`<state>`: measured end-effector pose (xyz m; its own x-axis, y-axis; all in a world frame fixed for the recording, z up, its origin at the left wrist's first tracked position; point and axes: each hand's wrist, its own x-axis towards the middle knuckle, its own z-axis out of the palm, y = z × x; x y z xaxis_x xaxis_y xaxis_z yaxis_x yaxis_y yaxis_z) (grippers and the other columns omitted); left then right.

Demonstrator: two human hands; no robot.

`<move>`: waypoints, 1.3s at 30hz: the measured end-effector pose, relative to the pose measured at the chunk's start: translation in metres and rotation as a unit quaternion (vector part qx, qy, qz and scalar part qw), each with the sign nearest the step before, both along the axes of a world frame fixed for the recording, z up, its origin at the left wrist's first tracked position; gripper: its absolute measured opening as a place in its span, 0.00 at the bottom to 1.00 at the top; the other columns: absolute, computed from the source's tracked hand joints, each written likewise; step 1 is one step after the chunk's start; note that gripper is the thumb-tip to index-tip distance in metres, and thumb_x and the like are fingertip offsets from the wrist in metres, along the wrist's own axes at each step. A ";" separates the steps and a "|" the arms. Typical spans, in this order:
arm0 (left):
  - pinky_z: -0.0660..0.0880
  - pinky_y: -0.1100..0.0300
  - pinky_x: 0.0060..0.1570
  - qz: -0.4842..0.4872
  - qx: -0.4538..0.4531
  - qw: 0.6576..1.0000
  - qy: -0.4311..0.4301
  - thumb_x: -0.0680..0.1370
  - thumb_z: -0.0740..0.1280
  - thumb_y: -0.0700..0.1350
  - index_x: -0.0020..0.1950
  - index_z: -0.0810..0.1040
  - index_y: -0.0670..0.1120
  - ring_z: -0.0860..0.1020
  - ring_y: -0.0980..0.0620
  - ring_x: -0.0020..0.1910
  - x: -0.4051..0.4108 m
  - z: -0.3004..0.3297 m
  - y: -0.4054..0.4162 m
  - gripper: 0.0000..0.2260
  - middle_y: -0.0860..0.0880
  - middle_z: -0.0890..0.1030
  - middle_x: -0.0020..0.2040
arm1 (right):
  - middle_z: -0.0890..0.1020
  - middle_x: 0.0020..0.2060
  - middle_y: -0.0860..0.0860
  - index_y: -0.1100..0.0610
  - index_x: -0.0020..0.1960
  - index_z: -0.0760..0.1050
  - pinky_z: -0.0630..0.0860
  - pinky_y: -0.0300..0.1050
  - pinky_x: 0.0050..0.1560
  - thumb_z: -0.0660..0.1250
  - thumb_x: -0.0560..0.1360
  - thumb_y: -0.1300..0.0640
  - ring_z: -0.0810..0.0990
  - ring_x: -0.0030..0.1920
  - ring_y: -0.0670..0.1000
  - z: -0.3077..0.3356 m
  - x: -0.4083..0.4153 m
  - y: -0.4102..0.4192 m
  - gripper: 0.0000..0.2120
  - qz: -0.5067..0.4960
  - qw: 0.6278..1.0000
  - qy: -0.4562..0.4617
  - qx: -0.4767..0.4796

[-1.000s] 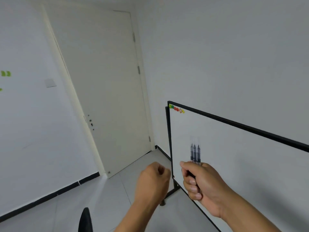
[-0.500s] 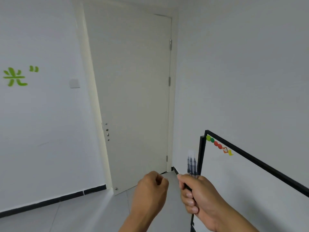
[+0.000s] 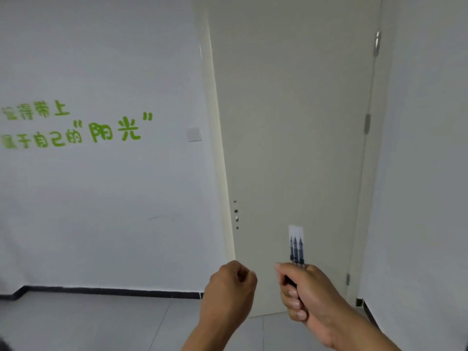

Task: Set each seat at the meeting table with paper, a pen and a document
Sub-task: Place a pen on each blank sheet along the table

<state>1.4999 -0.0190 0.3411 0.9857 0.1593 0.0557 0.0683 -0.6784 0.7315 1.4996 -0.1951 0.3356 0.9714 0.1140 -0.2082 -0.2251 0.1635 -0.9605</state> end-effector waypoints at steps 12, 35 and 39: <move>0.71 0.59 0.34 0.152 0.002 0.988 -0.007 0.81 0.65 0.51 0.41 0.75 0.50 0.74 0.55 0.32 0.158 -0.001 0.099 0.10 0.54 0.79 0.35 | 0.63 0.30 0.53 0.55 0.37 0.72 0.56 0.43 0.29 0.67 0.80 0.58 0.59 0.29 0.50 0.006 0.219 0.110 0.13 0.161 0.985 -0.023 -0.057; 0.80 0.54 0.39 0.325 -0.015 0.946 -0.016 0.82 0.66 0.51 0.45 0.80 0.51 0.79 0.54 0.35 0.450 -0.001 0.438 0.08 0.54 0.84 0.38 | 0.65 0.30 0.54 0.58 0.41 0.71 0.56 0.45 0.31 0.67 0.79 0.58 0.60 0.29 0.50 -0.002 0.550 0.480 0.09 0.343 0.937 -0.015 -0.061; 0.80 0.54 0.38 0.383 -0.008 0.924 -0.007 0.81 0.65 0.51 0.45 0.80 0.50 0.79 0.53 0.34 0.502 -0.011 0.499 0.08 0.54 0.84 0.37 | 0.64 0.30 0.53 0.58 0.41 0.71 0.55 0.47 0.32 0.67 0.79 0.58 0.60 0.30 0.50 -0.013 0.616 0.557 0.09 0.395 0.918 -0.004 -0.040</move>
<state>2.0024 0.4805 0.3296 0.5820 0.8111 0.0583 0.5148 -0.4230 0.7457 2.1159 0.3616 0.3225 0.5933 0.7684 -0.2400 -0.2366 -0.1185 -0.9644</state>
